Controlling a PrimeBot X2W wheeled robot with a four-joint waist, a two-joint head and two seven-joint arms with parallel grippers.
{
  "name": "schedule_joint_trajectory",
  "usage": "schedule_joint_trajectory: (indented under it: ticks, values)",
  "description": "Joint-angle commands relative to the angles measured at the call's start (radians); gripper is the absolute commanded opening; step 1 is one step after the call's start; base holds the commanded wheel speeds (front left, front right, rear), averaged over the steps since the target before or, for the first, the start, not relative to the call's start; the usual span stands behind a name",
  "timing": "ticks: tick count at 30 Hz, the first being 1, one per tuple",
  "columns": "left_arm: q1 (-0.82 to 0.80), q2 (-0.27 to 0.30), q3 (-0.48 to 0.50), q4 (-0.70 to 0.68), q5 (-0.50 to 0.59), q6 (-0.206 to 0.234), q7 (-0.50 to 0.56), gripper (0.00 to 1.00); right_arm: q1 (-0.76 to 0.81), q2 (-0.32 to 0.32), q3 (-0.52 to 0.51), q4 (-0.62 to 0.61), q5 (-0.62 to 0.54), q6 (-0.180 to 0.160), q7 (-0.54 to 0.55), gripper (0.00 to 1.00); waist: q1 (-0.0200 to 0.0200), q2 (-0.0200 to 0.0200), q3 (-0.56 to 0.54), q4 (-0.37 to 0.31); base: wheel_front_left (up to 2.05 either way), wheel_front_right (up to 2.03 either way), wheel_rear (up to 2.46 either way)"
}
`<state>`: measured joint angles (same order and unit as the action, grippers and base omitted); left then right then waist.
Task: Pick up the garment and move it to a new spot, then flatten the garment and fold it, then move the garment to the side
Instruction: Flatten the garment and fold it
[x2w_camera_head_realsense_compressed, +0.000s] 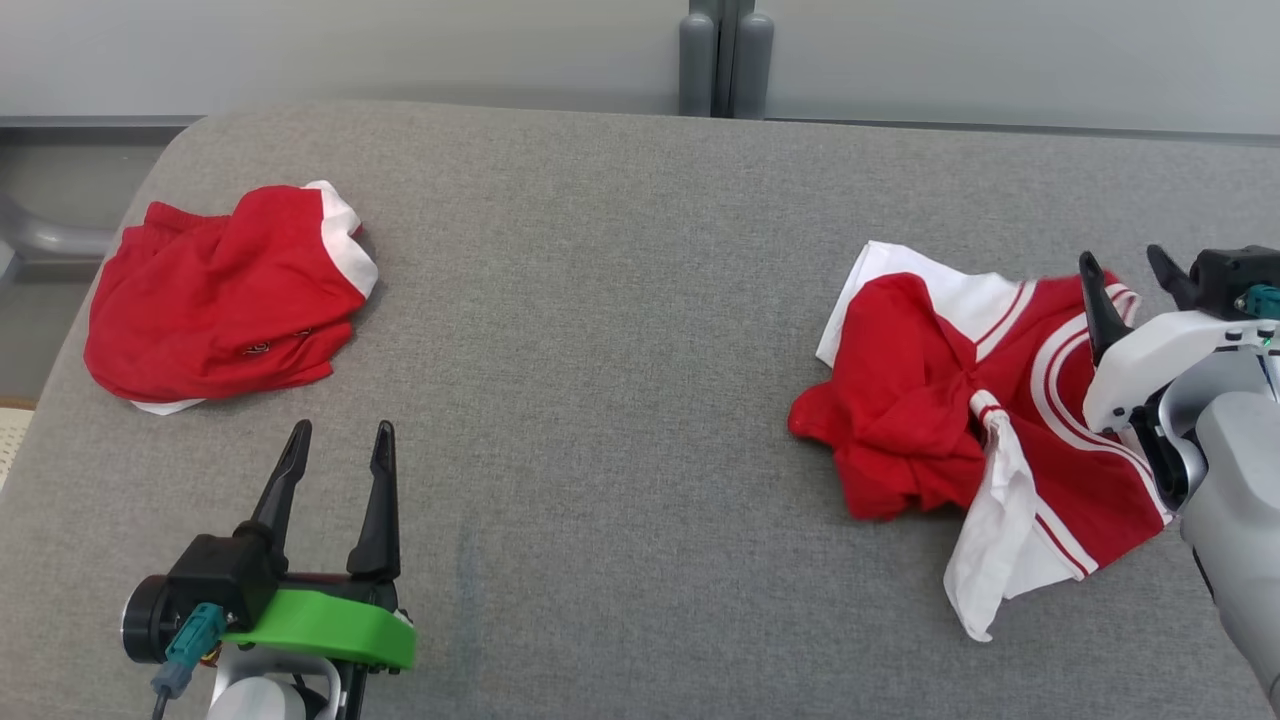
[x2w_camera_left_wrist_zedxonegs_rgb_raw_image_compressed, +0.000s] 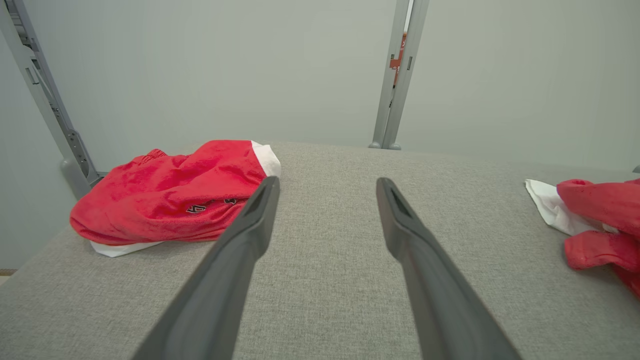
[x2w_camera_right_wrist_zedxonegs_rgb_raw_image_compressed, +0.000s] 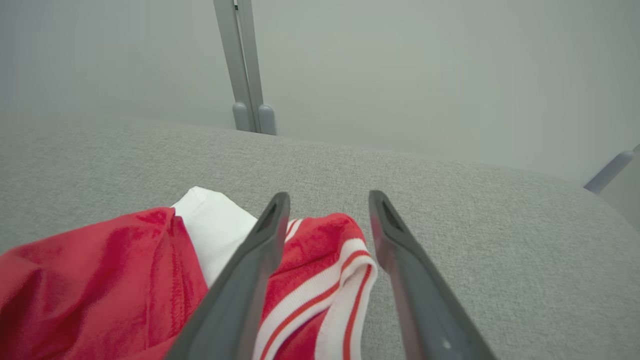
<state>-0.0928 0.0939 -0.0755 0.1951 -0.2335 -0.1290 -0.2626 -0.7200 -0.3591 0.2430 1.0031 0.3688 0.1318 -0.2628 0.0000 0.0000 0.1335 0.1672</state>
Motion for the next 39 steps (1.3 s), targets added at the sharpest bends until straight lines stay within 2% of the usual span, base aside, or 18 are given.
schedule_joint_trajectory:
  ticks: [1, 9, 25, 28, 33, 34, 35, 39]
  values:
    - [0.006, 0.000, 0.006, 0.002, 0.005, -0.003, -0.003, 1.00, 0.023, -0.001, -0.011, -0.026, -0.016, -0.002, -0.003, 1.00, 0.0000, 0.0000, -0.011, -0.010, 0.00, 0.00, 0.00]
    - [0.026, 0.007, 0.019, -0.004, 0.013, -0.003, -0.003, 1.00, 0.154, 0.041, -0.036, -0.198, -0.058, -0.002, -0.003, 1.00, 0.0000, 0.0000, -0.058, -0.044, 0.00, 0.00, 0.00]
    - [0.050, 0.006, 0.037, -0.017, 0.021, -0.003, -0.003, 1.00, 0.495, 0.086, 0.038, -0.583, -0.019, -0.002, -0.003, 1.00, 0.0000, 0.0000, -0.061, -0.102, 0.00, 0.00, 0.00]
    - [0.041, 0.004, 0.035, -0.017, 0.022, -0.003, -0.003, 1.00, 0.514, 0.095, 0.056, -0.602, -0.007, -0.002, -0.002, 1.00, 0.0000, 0.0000, -0.056, -0.101, 0.00, 0.00, 0.00]
    - [0.028, 0.002, 0.021, -0.011, 0.019, -0.003, -0.003, 1.00, 0.505, 0.089, 0.064, -0.557, -0.017, -0.002, 0.011, 1.00, 0.0000, 0.0000, -0.048, -0.083, 0.00, 0.00, 0.00]
    - [0.027, 0.001, 0.021, -0.010, 0.018, -0.003, -0.003, 1.00, 0.504, 0.093, 0.065, -0.545, -0.018, -0.002, 0.016, 0.88, 0.0000, 0.0000, -0.047, -0.081, 0.00, 0.00, 0.00]
    - [0.027, 0.001, 0.022, -0.009, 0.016, -0.003, -0.003, 1.00, 0.502, 0.094, 0.070, -0.526, -0.018, -0.002, 0.020, 0.00, 0.0000, 0.0000, -0.048, -0.077, 0.00, 0.00, 0.00]
    - [0.049, -0.001, 0.037, -0.007, 0.015, -0.003, -0.003, 1.00, 0.502, 0.088, 0.078, -0.528, -0.023, -0.002, 0.011, 0.00, 0.0000, 0.0000, -0.059, -0.092, 0.00, 0.00, 0.00]
